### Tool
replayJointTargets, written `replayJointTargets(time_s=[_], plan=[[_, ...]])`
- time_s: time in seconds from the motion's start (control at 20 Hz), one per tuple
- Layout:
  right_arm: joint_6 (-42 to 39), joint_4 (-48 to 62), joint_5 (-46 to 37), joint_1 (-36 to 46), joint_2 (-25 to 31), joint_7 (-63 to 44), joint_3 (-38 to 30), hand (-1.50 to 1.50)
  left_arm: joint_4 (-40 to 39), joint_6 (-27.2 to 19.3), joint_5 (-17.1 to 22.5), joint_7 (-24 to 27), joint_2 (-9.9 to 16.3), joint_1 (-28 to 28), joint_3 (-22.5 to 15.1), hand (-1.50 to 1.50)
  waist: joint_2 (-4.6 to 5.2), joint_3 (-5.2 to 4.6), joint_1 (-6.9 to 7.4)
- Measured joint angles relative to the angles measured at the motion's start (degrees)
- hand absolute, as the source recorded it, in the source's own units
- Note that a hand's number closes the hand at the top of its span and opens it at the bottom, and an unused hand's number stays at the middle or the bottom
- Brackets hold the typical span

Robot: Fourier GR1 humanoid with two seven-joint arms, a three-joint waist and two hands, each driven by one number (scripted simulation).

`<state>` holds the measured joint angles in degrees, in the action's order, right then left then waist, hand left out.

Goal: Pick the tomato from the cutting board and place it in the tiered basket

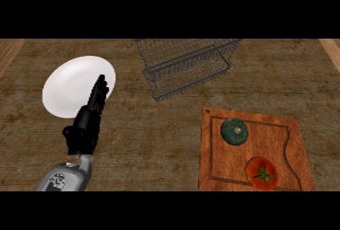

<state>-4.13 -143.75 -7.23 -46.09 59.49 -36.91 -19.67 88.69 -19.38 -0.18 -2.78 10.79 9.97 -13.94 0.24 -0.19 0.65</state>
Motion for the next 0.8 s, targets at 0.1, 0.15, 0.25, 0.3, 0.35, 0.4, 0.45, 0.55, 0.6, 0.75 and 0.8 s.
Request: replayJointTargets(time_s=[0.1,0.15,0.25,0.3,0.35,0.4,0.45,0.55,0.6,0.75,0.8], plan=[[1.27,0.14,-0.47,0.92,0.95,-1.68,2.93,-1.5,-0.57,0.15,0.19,0.81,-0.27,-0.38,0.15,0.0,-0.03,0.03,-0.09],[1.87,0.25,-0.75,1.34,1.44,-2.37,4.55,-1.5,-0.98,0.11,0.09,0.96,-0.43,-0.27,0.16,0.0,-0.03,0.04,-0.13],[3.21,0.53,-1.21,2.99,2.58,-4.02,7.66,-1.5,-1.42,-0.16,-0.33,0.88,-0.88,0.42,-0.02,0.0,0.0,0.07,0.03],[3.91,0.71,-1.46,3.86,3.09,-4.67,8.94,-1.5,-1.43,0.07,-0.25,0.71,-0.63,0.48,0.18,0.0,-0.02,0.09,0.13],[4.58,0.81,-1.73,4.64,3.52,-5.03,10.21,-1.5,-1.44,0.27,-0.08,0.77,-0.48,0.38,0.41,0.0,-0.07,0.09,0.12],[5.13,0.95,-1.98,5.56,4.13,-5.44,11.52,-1.5,-1.23,0.5,0.03,0.52,-0.39,0.51,0.47,0.0,-0.1,0.1,0.21],[5.61,1.09,-2.23,6.45,4.7,-5.79,12.8,-1.5,-1.22,0.51,-0.06,0.42,-0.45,0.67,0.45,0.0,-0.12,0.11,0.2],[6.73,2.36,-2.88,8.11,5.64,-6.03,15.59,-1.5,-1.45,0.63,-0.15,0.98,-0.55,0.07,0.33,0.0,-0.18,0.11,0.19],[7.27,2.8,-3.08,8.9,6.09,-6.25,16.97,-1.5,-1.49,0.48,-0.32,0.97,-0.66,0.16,0.33,0.0,-0.22,0.11,0.08],[8.87,4.08,-4.0,12.07,7.25,-7.77,21.31,-1.5,-1.74,0.49,-0.53,1.03,-0.96,0.21,0.24,0.0,-0.21,0.11,0.17],[9.53,4.52,-4.48,13.35,7.46,-8.24,22.78,-1.5,-1.69,0.45,-0.72,0.87,-1.07,0.48,0.1,0.0,-0.18,0.11,0.34]])
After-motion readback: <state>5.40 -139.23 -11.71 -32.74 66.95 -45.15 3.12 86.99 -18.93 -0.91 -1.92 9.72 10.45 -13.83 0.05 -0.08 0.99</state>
